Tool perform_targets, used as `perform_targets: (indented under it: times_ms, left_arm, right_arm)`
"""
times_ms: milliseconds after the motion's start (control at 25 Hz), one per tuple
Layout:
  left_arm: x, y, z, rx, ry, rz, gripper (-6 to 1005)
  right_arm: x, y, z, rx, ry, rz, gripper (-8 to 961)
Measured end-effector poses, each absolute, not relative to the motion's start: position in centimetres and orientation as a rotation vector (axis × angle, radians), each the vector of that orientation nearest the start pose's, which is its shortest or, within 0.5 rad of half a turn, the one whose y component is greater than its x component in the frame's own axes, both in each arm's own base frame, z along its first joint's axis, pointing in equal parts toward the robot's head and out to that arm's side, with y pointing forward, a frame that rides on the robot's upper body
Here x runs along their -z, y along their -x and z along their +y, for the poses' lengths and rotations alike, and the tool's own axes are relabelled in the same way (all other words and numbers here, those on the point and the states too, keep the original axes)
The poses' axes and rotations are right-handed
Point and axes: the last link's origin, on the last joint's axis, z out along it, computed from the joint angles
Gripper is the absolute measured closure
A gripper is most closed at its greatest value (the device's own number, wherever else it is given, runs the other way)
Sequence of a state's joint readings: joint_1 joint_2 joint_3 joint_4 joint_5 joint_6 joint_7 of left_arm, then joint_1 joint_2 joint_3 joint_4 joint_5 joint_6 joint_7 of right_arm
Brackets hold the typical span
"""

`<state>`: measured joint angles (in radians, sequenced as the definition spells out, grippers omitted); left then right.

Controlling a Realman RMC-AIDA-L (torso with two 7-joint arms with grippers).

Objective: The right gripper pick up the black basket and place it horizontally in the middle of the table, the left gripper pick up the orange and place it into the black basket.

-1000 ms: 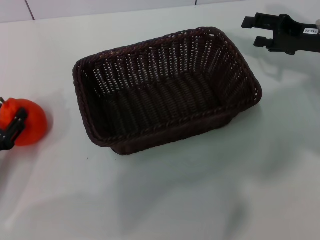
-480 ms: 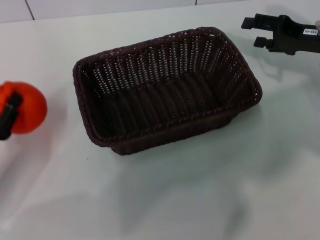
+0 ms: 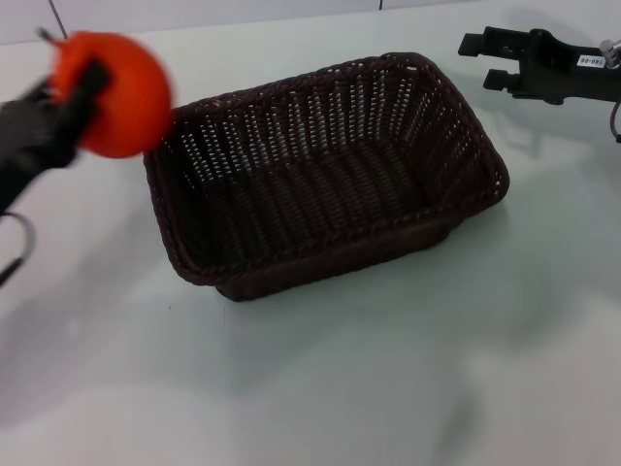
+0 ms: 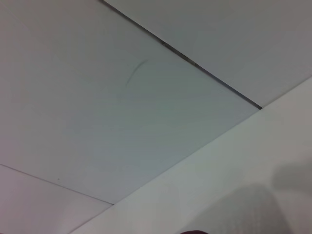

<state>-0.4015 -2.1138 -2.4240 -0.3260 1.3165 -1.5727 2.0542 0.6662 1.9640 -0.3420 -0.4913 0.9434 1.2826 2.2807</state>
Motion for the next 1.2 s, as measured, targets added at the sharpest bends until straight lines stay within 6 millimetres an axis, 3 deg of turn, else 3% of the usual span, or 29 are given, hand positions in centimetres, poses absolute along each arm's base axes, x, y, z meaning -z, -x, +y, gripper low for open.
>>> perform_targets:
  times_ms: [120,320,480,680,840,880,920,1080,1200]
  left_arm:
    - [2.1,25.5,31.2,1.311,2.230,-0.699,767]
    - [4.3,24.1,32.3,1.234,2.287,-0.716,748]
    - [4.2,24.1,32.3,1.229,2.278,-0.713,551]
    - [2.5,25.3,31.8,1.282,2.165,-0.710,363]
    - [-0.1,27.2,30.1,1.365,1.952,-0.647,239]
    - [-1.5,28.5,28.7,1.397,1.798,-0.600,212]
    - [-1.5,28.5,28.7,1.397,1.798,-0.600,184]
    - [-3.9,31.3,25.3,1.399,1.516,-0.538,76]
    - [-4.9,33.2,23.1,1.334,1.377,-0.526,76]
  right_arm:
    - [-4.8,-30.2,39.0,0.467,1.715,-1.792,87]
    - [-4.6,-30.4,38.8,0.459,1.706,-1.778,88]
    - [-4.4,-30.3,38.8,0.461,1.685,-1.775,88]
    - [-4.9,-29.9,38.9,0.487,1.567,-1.733,89]
    - [-5.8,-29.8,38.7,0.574,1.376,-1.671,90]
    - [-6.2,-29.9,38.6,0.616,1.312,-1.654,90]
    - [-6.5,-30.1,38.4,0.663,1.254,-1.631,90]
    - [-7.6,-30.5,37.8,0.891,1.005,-1.537,91]
    - [-8.1,-31.1,37.6,1.119,0.841,-1.487,91]
